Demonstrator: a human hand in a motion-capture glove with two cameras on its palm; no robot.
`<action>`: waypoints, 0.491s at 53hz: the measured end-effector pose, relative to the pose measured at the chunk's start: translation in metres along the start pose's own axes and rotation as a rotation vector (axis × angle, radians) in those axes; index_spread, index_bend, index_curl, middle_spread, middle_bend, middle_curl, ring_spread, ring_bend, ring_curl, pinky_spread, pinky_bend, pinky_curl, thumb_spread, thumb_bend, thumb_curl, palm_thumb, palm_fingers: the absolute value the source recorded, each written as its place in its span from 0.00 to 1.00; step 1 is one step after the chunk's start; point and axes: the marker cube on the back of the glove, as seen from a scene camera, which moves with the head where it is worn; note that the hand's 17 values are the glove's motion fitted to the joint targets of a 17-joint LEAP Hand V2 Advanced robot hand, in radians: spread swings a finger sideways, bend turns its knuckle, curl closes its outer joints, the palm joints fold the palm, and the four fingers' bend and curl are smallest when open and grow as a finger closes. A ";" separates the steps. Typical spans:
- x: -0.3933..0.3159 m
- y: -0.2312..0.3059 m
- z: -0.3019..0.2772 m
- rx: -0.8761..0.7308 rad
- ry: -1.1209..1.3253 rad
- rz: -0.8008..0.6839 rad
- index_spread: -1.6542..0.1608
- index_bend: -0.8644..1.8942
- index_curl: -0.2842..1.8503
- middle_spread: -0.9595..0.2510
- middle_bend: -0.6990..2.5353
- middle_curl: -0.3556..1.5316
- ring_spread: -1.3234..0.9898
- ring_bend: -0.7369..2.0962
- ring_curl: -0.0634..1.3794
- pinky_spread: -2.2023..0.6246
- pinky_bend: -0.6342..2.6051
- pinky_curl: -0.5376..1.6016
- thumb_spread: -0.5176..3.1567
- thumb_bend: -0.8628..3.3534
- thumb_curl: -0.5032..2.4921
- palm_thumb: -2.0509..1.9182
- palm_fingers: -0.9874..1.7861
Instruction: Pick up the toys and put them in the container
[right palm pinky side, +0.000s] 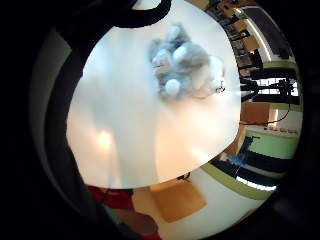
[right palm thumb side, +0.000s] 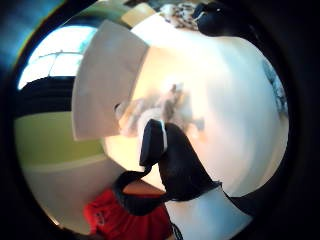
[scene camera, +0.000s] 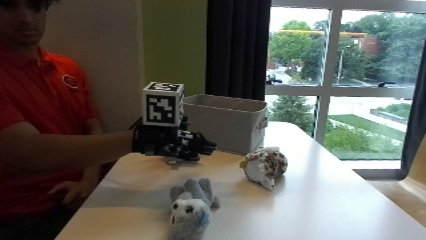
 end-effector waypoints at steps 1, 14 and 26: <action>0.003 -0.002 0.000 0.003 0.004 0.005 0.71 0.44 0.29 0.70 0.28 0.33 0.51 0.32 0.14 0.78 0.34 0.39 0.49 0.20 0.24 0.51 0.37; 0.045 -0.021 0.006 -0.020 0.023 0.097 0.69 0.45 0.30 0.70 0.28 0.34 0.51 0.32 0.15 0.79 0.33 0.39 0.47 0.20 0.25 0.51 0.36; 0.117 -0.033 0.008 0.048 -0.033 0.222 0.69 0.45 0.31 0.71 0.27 0.35 0.52 0.32 0.16 0.79 0.33 0.39 0.46 0.19 0.25 0.51 0.34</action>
